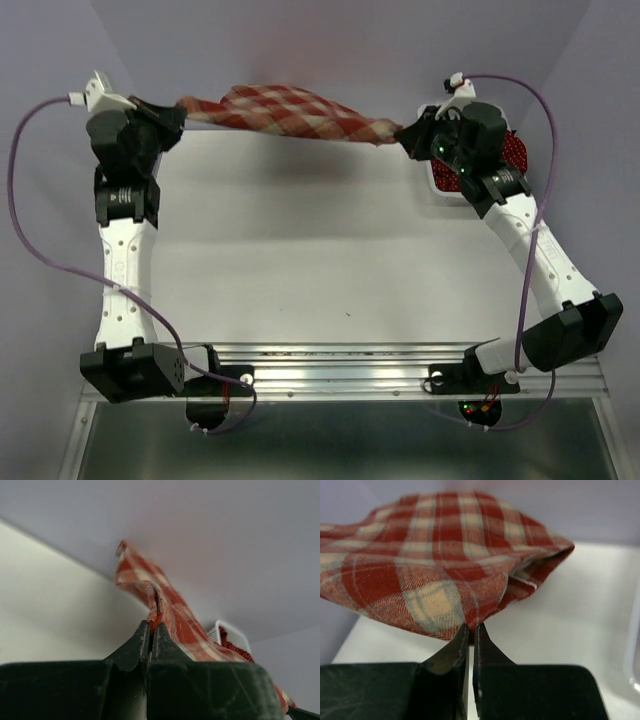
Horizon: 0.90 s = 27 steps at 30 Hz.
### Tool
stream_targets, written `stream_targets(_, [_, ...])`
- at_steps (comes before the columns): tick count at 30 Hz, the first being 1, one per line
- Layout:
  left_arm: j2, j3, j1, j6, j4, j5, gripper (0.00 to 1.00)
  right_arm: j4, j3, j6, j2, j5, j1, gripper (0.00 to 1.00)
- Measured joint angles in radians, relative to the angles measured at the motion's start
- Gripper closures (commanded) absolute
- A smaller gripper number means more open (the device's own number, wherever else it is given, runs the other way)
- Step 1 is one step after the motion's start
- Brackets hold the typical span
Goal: Fold and stack the skirts
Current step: Flatten the skirt out, then fold the skirt
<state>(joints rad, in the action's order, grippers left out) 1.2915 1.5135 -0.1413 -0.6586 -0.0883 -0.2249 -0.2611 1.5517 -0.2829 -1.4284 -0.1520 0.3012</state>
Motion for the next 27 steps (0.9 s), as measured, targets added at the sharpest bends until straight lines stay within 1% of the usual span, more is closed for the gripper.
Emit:
stream_targets(2, [-0.09, -0.215, -0.001, -0.013, 0.051, 0.019, 1.0, 0.015, -0.145, -0.026, 0.042, -0.022, -0.001, 0.99])
stream_targets(3, [-0.132, -0.322, -0.002, -0.023, 0.054, 0.032, 1.0, 0.018, -0.221, -0.042, 0.055, -0.039, -0.001, 0.99])
stream_targets(6, [-0.186, -0.57, -0.004, -0.06, 0.029, 0.067, 1.0, 0.006, -0.428, -0.085, 0.067, -0.105, -0.004, 1.0])
stream_targets(8, [-0.211, -0.7, -0.005, -0.086, -0.033, 0.082, 1.0, -0.021, -0.552, -0.109, 0.067, -0.152, -0.005, 0.99])
stream_targets(10, [-0.256, -0.781, -0.005, -0.107, -0.137, 0.1, 1.0, -0.058, -0.631, -0.13, 0.072, -0.195, 0.0, 0.99])
stream_targets(11, [-0.271, -0.795, -0.005, -0.111, -0.159, 0.105, 1.0, -0.081, -0.675, -0.145, 0.088, -0.22, 0.006, 0.99])
stream_targets(13, [-0.372, -0.814, -0.005, -0.127, -0.267, 0.146, 1.0, -0.127, -0.727, -0.166, 0.136, -0.264, 0.022, 0.99])
stream_targets(14, [-0.396, -0.814, -0.005, -0.129, -0.281, 0.156, 1.0, -0.147, -0.748, -0.178, 0.174, -0.289, 0.031, 0.99])
stream_targets(17, [-0.537, -0.786, -0.005, -0.155, -0.391, 0.236, 1.0, -0.201, -0.768, -0.207, 0.272, -0.328, 0.041, 0.99])
stream_targets(19, [-0.59, -0.747, -0.005, -0.165, -0.46, 0.275, 1.0, -0.242, -0.768, -0.222, 0.328, -0.349, 0.041, 0.99])
stream_targets(23, [-0.626, -0.674, -0.005, -0.17, -0.575, 0.307, 1.0, -0.325, -0.766, -0.248, 0.397, -0.386, 0.041, 0.99])
stream_targets(27, [-0.6, -0.645, -0.005, -0.169, -0.598, 0.298, 1.0, -0.388, -0.728, -0.257, 0.38, -0.377, 0.041, 0.99])
